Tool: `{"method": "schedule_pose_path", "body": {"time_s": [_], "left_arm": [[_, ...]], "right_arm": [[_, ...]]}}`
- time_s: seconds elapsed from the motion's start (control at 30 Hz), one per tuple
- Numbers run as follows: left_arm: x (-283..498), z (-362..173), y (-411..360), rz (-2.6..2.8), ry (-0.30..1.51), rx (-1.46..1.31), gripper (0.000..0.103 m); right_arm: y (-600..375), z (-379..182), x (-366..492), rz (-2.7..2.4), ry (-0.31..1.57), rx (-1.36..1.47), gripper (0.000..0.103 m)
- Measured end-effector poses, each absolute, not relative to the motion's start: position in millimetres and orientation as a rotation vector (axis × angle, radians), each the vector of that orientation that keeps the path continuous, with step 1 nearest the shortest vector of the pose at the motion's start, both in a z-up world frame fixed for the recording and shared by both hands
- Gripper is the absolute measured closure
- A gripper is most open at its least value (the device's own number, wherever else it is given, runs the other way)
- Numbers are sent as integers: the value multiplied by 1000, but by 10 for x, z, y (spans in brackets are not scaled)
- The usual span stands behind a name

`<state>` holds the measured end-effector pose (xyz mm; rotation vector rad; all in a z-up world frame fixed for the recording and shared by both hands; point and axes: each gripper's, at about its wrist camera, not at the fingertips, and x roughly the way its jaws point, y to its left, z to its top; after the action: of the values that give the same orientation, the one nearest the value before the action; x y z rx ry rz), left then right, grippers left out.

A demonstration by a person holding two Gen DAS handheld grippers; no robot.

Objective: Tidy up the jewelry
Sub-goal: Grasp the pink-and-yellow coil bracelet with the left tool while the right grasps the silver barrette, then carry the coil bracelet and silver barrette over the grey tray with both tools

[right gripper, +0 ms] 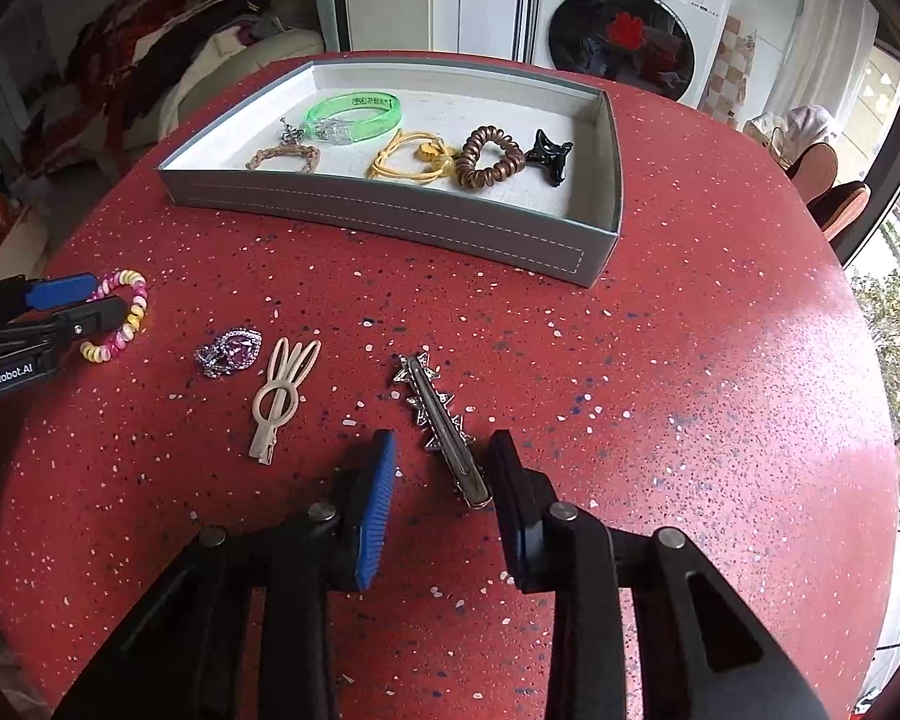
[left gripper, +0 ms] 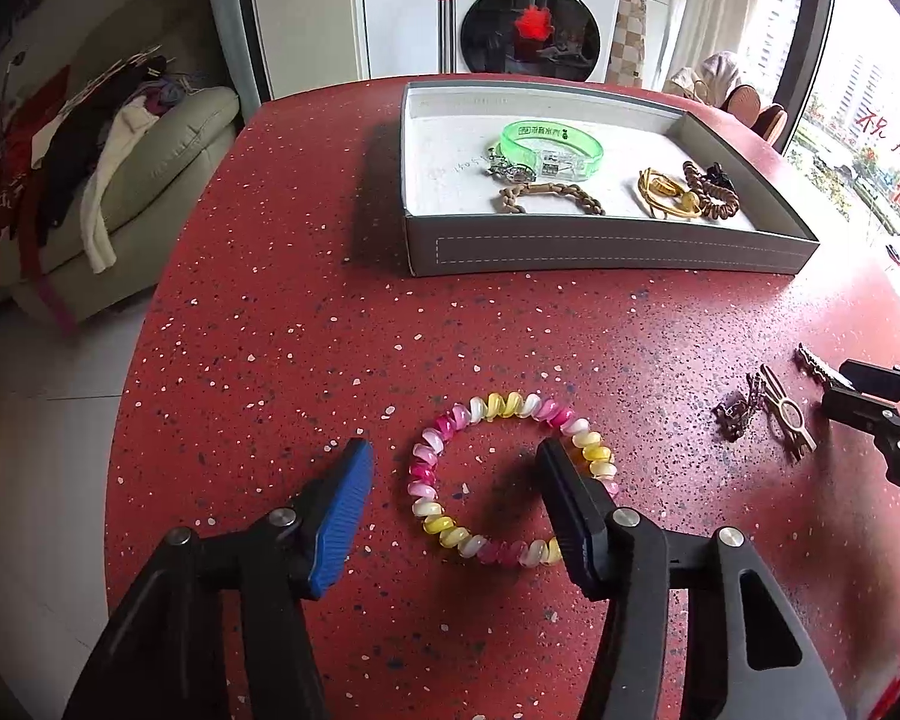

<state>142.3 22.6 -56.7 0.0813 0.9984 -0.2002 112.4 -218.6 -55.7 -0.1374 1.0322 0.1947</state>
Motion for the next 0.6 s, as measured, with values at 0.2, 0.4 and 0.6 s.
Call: {"method": "schedule_pose_path", "body": {"time_s": [0.2, 0.4, 0.6], "left_arm": [[1372, -537, 115, -250, 987, 128, 75], [1325, -501, 139, -278, 982, 101, 75], [1284, -377, 150, -303, 956, 73, 75]], "right_arm": [[-2182, -555, 1092, 169, 1032, -129, 90], [-2281, -490, 1046, 160, 1015, -44, 90], [-2294, -406, 1021, 166, 991, -6, 91]]}}
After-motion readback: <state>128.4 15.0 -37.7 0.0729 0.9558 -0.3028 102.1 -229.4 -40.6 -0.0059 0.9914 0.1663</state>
